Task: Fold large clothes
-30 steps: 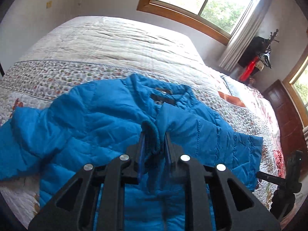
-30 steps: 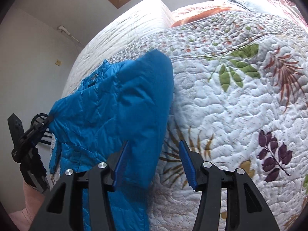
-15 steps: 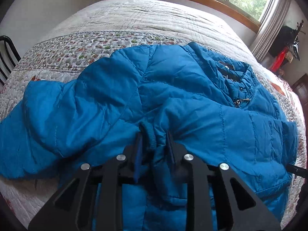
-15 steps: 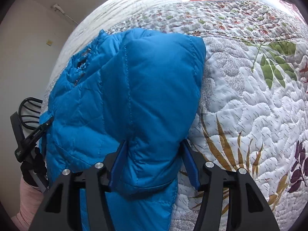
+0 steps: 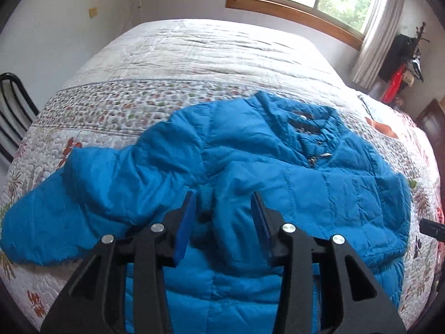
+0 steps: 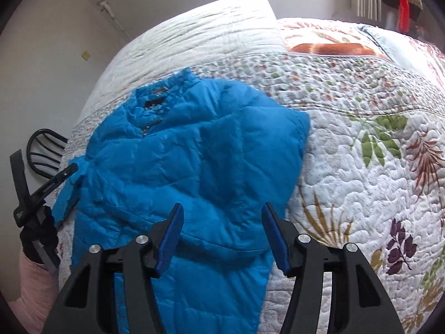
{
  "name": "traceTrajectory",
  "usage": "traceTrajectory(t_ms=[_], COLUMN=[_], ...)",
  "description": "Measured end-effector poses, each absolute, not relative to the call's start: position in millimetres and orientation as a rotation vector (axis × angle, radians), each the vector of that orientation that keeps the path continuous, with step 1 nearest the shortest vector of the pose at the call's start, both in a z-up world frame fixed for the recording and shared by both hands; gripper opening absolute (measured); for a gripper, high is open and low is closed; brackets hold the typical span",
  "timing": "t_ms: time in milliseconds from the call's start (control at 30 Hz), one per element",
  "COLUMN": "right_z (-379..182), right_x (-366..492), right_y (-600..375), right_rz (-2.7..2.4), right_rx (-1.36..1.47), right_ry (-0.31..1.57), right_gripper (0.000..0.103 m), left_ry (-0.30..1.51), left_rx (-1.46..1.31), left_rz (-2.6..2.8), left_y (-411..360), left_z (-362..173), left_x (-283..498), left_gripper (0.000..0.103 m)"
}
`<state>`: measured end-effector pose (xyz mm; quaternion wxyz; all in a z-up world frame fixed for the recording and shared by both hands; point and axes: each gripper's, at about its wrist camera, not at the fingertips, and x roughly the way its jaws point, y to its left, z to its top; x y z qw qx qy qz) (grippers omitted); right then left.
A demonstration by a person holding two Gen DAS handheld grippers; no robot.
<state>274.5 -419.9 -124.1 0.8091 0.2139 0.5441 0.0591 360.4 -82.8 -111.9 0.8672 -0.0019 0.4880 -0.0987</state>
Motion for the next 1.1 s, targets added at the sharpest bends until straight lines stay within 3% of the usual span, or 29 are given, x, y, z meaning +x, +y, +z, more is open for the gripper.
traceTrajectory(t_ms=[333, 733, 800, 833, 867, 1100], right_z=[-186.7, -175.1, -156.7, -149.3, -143.7, -132.0], right_x=[304.7, 303.5, 288.5, 282.0, 276.5, 252.5], right_y=[-376.9, -379.6, -383.8, -384.4, -383.8, -357.8], right_rz=[0.095, 0.082, 0.113, 0.116, 0.116, 0.107], right_rx=[0.385, 0.386, 0.43, 0.445, 0.451, 0.448], right_ry=[1.3, 1.277, 1.223, 1.214, 1.211, 1.228], right_gripper=[0.056, 0.056, 0.058, 0.058, 0.059, 0.059], left_ry=[1.151, 1.174, 1.148, 1.126, 1.1, 1.097], left_rx=[0.097, 0.039, -0.024, -0.04, -0.051, -0.149], left_rz=[-0.281, -0.305, -0.306, -0.286, -0.263, 0.036], left_y=[-136.4, -127.4, -108.2, -94.9, -80.0, 85.0], left_z=[-174.1, -171.3, -152.0, -141.8, -132.7, -120.7], left_x=[361.4, 365.1, 359.4, 354.6, 348.5, 308.4], left_gripper=[0.041, 0.041, 0.049, 0.065, 0.072, 0.073])
